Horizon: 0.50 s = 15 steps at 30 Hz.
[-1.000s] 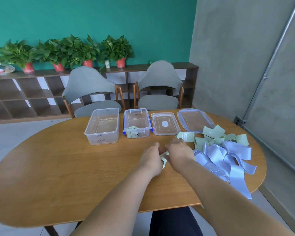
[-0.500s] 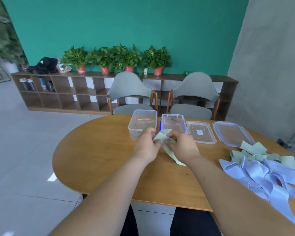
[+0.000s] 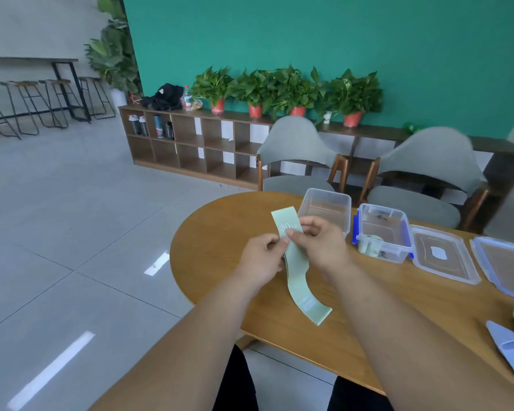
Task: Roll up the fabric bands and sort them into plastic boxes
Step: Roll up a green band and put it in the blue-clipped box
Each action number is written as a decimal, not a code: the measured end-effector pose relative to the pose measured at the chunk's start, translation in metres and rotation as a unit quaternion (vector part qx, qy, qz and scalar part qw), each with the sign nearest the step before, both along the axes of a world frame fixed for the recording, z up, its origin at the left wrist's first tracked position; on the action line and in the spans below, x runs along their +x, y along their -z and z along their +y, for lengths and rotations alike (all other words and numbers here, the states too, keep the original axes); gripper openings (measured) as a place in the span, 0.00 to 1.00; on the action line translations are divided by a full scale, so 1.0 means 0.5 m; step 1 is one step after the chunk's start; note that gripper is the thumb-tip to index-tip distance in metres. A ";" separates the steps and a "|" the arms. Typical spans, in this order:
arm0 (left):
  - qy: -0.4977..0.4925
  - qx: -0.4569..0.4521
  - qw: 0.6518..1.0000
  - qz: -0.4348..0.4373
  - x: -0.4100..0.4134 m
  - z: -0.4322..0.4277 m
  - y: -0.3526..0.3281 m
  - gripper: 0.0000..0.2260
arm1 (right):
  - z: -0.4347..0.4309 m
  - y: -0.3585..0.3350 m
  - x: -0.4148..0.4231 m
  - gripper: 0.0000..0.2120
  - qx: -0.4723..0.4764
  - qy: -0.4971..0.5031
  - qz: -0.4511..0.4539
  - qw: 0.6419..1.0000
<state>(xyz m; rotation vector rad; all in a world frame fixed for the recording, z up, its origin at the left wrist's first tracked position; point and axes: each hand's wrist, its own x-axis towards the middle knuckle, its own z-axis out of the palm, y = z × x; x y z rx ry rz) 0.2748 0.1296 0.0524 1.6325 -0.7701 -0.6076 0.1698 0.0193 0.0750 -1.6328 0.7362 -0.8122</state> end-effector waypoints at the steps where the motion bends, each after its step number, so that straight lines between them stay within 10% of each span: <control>1: 0.001 -0.006 1.000 0.011 0.012 0.004 0.003 0.10 | 0.002 0.001 0.017 0.10 0.013 0.000 -0.009 1.000; 11: -0.079 -0.013 0.995 0.061 0.124 -0.027 0.021 0.10 | -0.045 0.033 0.164 0.15 0.087 0.040 -0.016 0.995; 15: -0.134 0.109 0.984 0.037 0.155 -0.043 0.045 0.22 | -0.080 0.079 0.184 0.24 0.011 0.061 0.164 0.985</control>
